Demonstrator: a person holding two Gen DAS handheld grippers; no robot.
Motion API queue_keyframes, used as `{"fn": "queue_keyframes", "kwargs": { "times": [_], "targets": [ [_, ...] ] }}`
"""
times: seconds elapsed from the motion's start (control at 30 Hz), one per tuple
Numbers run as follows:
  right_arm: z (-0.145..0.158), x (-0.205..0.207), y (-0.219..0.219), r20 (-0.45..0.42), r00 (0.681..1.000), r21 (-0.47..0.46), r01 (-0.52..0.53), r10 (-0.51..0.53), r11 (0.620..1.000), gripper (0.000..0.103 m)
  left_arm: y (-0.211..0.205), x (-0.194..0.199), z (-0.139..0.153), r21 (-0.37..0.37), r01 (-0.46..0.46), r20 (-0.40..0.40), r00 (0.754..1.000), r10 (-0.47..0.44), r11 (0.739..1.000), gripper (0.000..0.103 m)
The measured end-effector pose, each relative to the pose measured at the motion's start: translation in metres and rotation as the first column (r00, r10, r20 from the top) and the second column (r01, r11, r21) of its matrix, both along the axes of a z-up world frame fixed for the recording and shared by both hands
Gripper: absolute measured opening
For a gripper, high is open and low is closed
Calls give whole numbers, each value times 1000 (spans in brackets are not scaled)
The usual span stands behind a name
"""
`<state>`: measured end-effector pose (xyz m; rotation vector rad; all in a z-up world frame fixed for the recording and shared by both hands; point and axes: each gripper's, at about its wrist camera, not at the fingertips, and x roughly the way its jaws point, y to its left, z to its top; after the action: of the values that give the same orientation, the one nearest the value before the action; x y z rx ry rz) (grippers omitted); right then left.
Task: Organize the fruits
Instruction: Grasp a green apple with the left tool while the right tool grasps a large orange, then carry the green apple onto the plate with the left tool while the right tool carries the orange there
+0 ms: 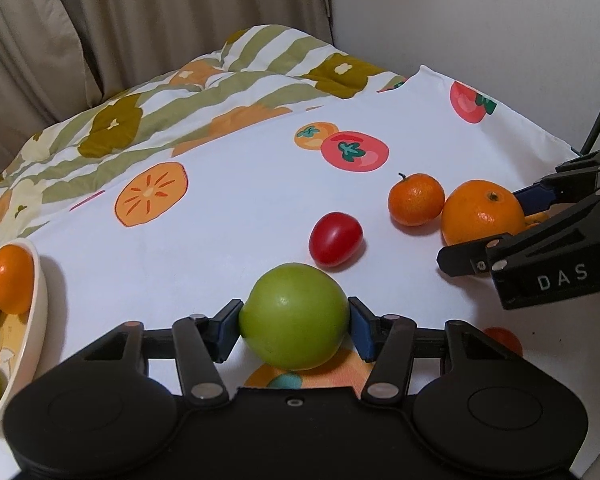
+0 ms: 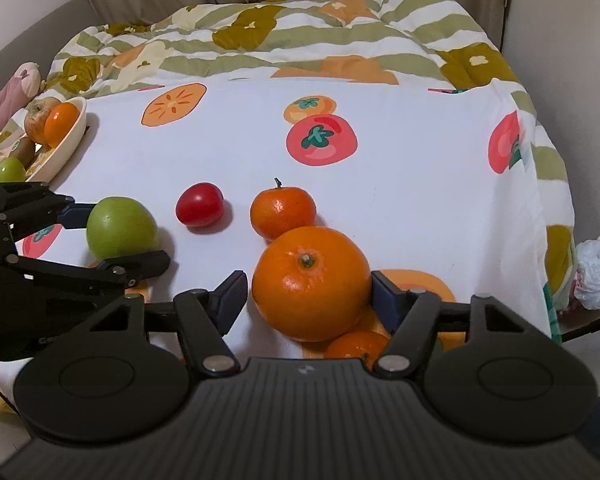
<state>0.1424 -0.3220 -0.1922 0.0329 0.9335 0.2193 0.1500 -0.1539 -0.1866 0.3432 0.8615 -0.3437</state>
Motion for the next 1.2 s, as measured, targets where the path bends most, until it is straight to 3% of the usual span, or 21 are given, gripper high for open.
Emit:
{"fn": "queue_keyframes", "kwargs": {
  "times": [0.47,0.83,1.2],
  "targets": [
    [11,-10,9,49,999,-49,4,-1,999,75,22,-17,21,-54,-95,41,994,97,994,60],
    [58,-23,23,121,993,-25,9,-6,1000,75,48,-39,67,-111,-155,101,981,166,982,60],
    [108,-28,75,173,983,50,-63,54,997,75,90,-56,119,-132,-217,190,952,239,967,60]
  ]
}}
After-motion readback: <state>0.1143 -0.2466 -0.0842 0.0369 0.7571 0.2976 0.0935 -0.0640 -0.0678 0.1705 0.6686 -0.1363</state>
